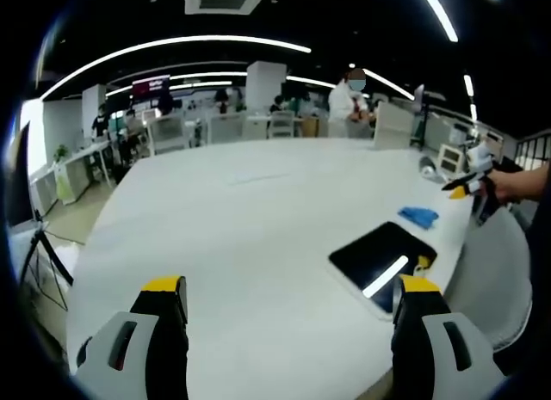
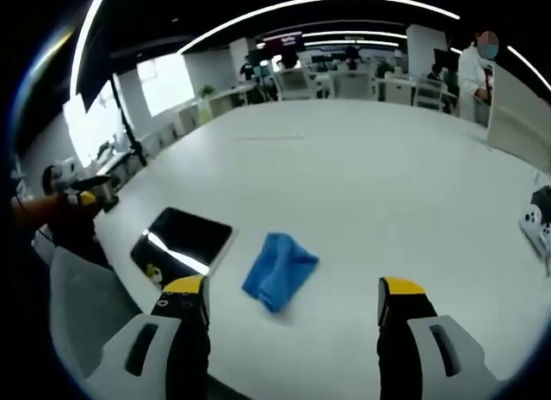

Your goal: Wipe the mirror surface with the cleaning cloth until all visible marks leave the cleaned area.

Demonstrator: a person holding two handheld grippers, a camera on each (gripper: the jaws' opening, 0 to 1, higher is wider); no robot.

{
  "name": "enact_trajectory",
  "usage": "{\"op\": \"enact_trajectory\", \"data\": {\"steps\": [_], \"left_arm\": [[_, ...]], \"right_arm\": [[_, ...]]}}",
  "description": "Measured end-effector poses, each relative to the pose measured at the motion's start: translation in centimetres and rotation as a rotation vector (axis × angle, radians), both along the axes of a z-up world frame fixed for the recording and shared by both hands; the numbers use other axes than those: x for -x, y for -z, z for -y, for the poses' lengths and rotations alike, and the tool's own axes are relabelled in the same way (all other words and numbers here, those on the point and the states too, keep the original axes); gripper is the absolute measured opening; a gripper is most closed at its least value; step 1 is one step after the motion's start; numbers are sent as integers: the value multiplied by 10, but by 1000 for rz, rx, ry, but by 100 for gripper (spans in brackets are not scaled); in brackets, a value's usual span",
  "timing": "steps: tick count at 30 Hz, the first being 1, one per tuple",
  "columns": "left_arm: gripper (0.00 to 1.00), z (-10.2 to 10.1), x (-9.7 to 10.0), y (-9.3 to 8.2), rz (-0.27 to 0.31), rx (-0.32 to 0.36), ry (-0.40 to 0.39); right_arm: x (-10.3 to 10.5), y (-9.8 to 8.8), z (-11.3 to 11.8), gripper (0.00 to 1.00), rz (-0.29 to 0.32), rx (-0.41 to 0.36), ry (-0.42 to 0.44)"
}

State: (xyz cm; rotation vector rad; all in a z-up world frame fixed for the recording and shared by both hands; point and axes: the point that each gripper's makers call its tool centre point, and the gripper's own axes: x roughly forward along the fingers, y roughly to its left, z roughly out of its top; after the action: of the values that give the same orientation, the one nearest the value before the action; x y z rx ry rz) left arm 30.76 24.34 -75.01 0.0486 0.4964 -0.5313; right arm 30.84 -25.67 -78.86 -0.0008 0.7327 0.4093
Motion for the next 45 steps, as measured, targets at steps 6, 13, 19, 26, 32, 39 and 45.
{"op": "enact_trajectory", "data": {"steps": [6,13,19,26,32,39,45], "left_arm": [[100,4,8,6,-9,3,2],[100,7,14,8,-16,7,1],[100,7,18,9,-19,11,-2],[100,5,20,12,-28,10,-7],[100,0,21,11,-28,14,-22],[100,0,22,19,-48,13,-3],[100,-4,16,17,-52,15,-4]], "right_arm": [[-11,-5,-13,72,14,-7,-12],[-38,21,-35,50,7,26,-13],[-46,46,-43,27,-52,22,7],[-42,89,-46,10,-131,154,-20],[-48,85,-46,2,-108,192,-3],[-54,55,-51,2,-126,16,104],[-58,24,-59,2,-106,-66,133]]}}
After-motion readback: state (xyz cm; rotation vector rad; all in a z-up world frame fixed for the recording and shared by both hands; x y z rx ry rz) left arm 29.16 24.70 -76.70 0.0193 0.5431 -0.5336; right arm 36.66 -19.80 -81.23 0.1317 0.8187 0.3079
